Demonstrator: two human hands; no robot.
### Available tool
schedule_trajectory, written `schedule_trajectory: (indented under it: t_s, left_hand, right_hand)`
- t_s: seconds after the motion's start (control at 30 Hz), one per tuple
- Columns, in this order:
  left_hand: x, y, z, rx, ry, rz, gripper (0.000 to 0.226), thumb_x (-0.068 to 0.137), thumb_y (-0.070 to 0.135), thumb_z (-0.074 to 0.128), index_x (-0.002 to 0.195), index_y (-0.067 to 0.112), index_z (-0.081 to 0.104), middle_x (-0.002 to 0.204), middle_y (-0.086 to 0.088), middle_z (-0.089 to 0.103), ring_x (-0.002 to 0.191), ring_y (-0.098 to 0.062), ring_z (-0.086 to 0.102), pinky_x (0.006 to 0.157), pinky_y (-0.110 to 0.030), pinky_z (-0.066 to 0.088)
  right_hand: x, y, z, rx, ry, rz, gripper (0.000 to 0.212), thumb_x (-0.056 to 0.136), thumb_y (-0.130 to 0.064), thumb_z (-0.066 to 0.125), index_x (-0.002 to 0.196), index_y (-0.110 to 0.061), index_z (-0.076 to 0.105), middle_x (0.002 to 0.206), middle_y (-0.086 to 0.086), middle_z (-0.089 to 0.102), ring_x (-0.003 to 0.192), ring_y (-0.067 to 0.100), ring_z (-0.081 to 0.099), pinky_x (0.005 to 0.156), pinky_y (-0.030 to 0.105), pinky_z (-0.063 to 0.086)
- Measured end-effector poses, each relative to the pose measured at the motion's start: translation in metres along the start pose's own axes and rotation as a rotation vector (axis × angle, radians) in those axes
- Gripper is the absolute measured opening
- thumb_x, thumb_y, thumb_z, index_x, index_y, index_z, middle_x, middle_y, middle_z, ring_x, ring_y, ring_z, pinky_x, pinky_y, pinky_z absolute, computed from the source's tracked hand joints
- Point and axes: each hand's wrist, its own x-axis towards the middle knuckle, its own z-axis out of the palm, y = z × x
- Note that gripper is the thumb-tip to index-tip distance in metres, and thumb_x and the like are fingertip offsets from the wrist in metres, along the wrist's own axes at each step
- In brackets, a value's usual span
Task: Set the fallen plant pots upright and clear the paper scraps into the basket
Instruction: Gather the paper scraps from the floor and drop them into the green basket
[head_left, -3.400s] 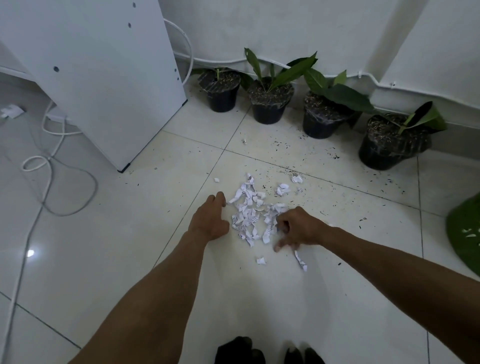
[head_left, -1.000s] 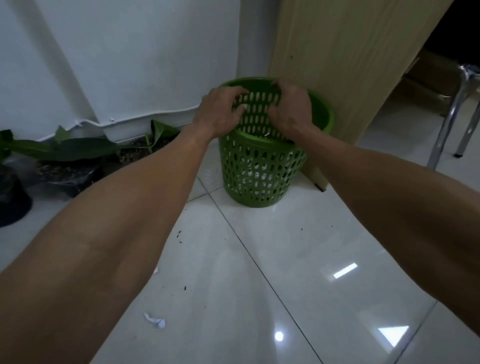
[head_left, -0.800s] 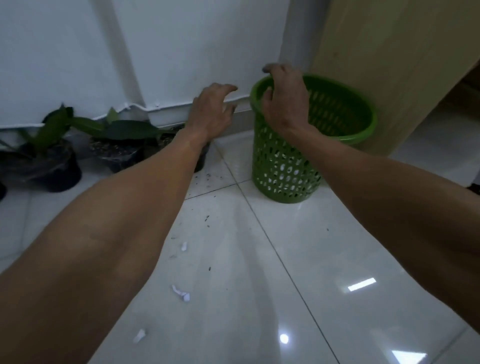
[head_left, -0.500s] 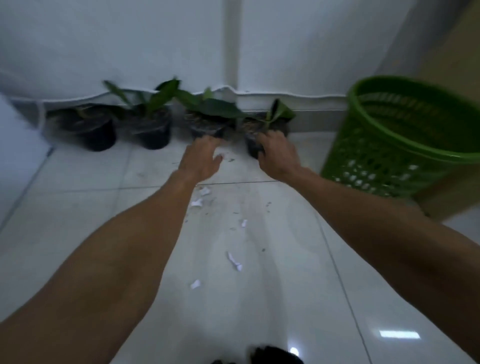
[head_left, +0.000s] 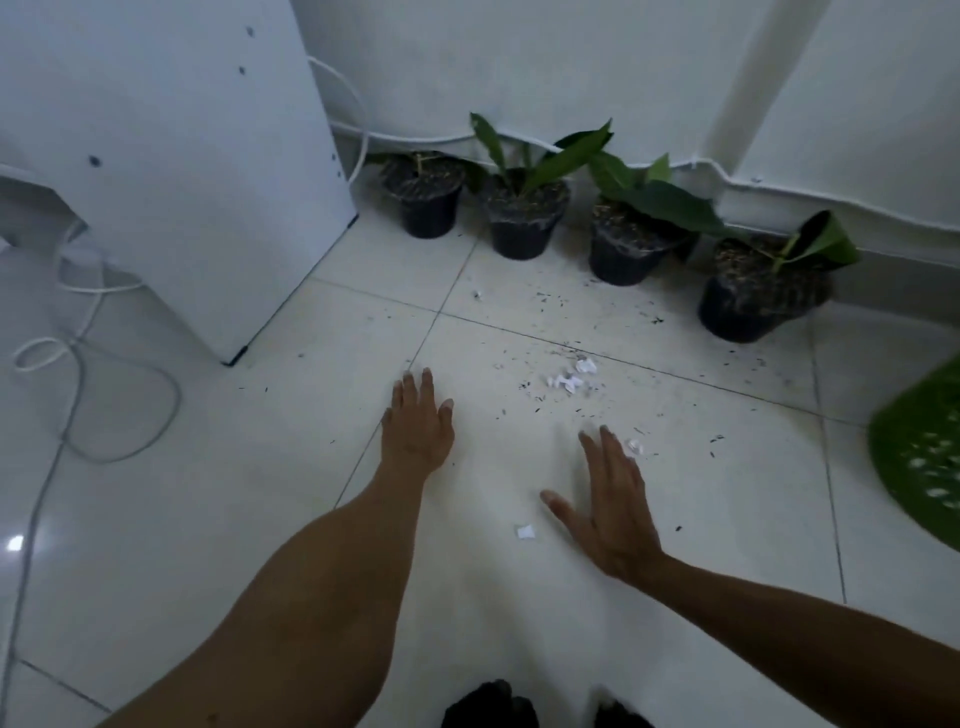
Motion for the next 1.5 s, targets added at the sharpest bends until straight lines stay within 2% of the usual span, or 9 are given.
schedule_trajectory:
  t_s: [0.2,0.57,0.8,0.9,1.07,1.17,1.33,1.4,1.5]
  left_hand:
    - [0.006,-0.004,0.009,0.161,-0.017,0.035,0.065,0.105,0.045,0.024,0.159,0.014,0.009,0.167,-0.012,0.008,0.155,-0.030,0.008,0.121,-0.054,0.018]
    - [0.037,0.012,0.034,0.126,0.102,0.032,0.072,0.101,0.054,0.022,0.159,0.021,-0.005,0.168,-0.011,0.005,0.156,-0.027,0.003,0.119,-0.062,0.008]
    - [0.094,0.045,0.040,0.016,0.078,0.230,0.073,0.101,0.052,0.020,0.157,0.022,-0.014,0.169,0.002,0.003,0.156,-0.018,0.004,0.120,-0.063,0.002]
    - [0.122,0.051,0.033,-0.179,0.138,0.328,0.075,0.101,0.051,0.028,0.157,0.027,-0.015,0.169,0.001,0.005,0.155,-0.022,0.007,0.122,-0.058,0.007]
    - [0.164,0.053,0.029,-0.202,0.144,0.219,0.077,0.099,0.059,0.025,0.157,0.028,-0.014,0.169,0.000,0.006,0.155,-0.020,0.006,0.122,-0.053,0.002]
    - [0.171,0.067,0.029,-0.272,0.041,0.191,0.075,0.096,0.066,0.018,0.154,0.037,-0.017,0.165,0.006,0.023,0.154,-0.013,0.015,0.123,-0.048,-0.009]
    - [0.141,0.094,0.035,-0.531,0.023,0.301,0.069,0.101,0.055,0.030,0.157,0.038,-0.007,0.147,0.000,0.055,0.138,-0.017,0.048,0.121,-0.042,0.025]
    - [0.122,0.096,0.036,-0.672,-0.021,0.307,0.071,0.100,0.056,0.033,0.155,0.043,-0.010,0.132,-0.010,0.066,0.116,-0.023,0.066,0.099,-0.025,0.047]
    - [0.106,0.094,0.033,-0.803,0.008,0.238,0.072,0.102,0.051,0.034,0.155,0.042,-0.013,0.109,-0.012,0.073,0.092,-0.016,0.068,0.077,0.003,0.042]
  right_hand:
    - [-0.001,-0.014,0.027,-0.113,-0.036,-0.185,0.102,0.083,-0.081,0.041,0.157,-0.019,0.008,0.166,0.008,0.000,0.153,0.024,-0.003,0.121,0.055,0.012]
    - [0.090,0.010,0.015,-0.057,0.200,0.428,0.104,0.082,-0.083,0.035,0.155,-0.017,0.001,0.163,0.023,-0.001,0.151,0.037,-0.004,0.122,0.055,0.005]
    - [0.164,0.010,0.022,0.022,0.083,0.141,0.092,0.088,-0.076,0.034,0.156,-0.023,0.000,0.166,0.010,0.004,0.153,0.024,0.003,0.121,0.050,0.022]
    - [0.175,0.008,0.023,-0.090,0.176,0.017,0.091,0.088,-0.074,0.038,0.157,-0.024,0.007,0.166,0.009,0.004,0.153,0.024,0.001,0.123,0.051,0.013]
    - [0.171,0.016,0.023,-0.125,0.292,0.351,0.110,0.075,-0.090,0.034,0.156,-0.020,0.009,0.164,0.020,0.004,0.152,0.037,0.001,0.121,0.057,0.007]
    - [0.178,0.014,0.025,-0.044,0.140,0.196,0.107,0.077,-0.089,0.033,0.156,-0.023,0.003,0.165,0.017,0.003,0.152,0.032,0.000,0.122,0.050,0.008]
    - [0.188,0.005,0.030,0.057,0.100,-0.045,0.091,0.088,-0.074,0.044,0.155,-0.021,0.011,0.163,0.006,0.021,0.151,0.019,0.014,0.122,0.043,0.022]
    - [0.185,0.008,0.029,0.185,0.204,-0.091,0.088,0.088,-0.064,0.055,0.154,-0.016,0.021,0.160,0.005,0.030,0.150,0.014,0.020,0.120,0.044,0.028]
    - [0.176,0.016,0.027,0.124,0.319,-0.108,0.091,0.085,-0.066,0.058,0.152,-0.014,0.025,0.160,0.006,0.029,0.151,0.011,0.014,0.123,0.043,0.021]
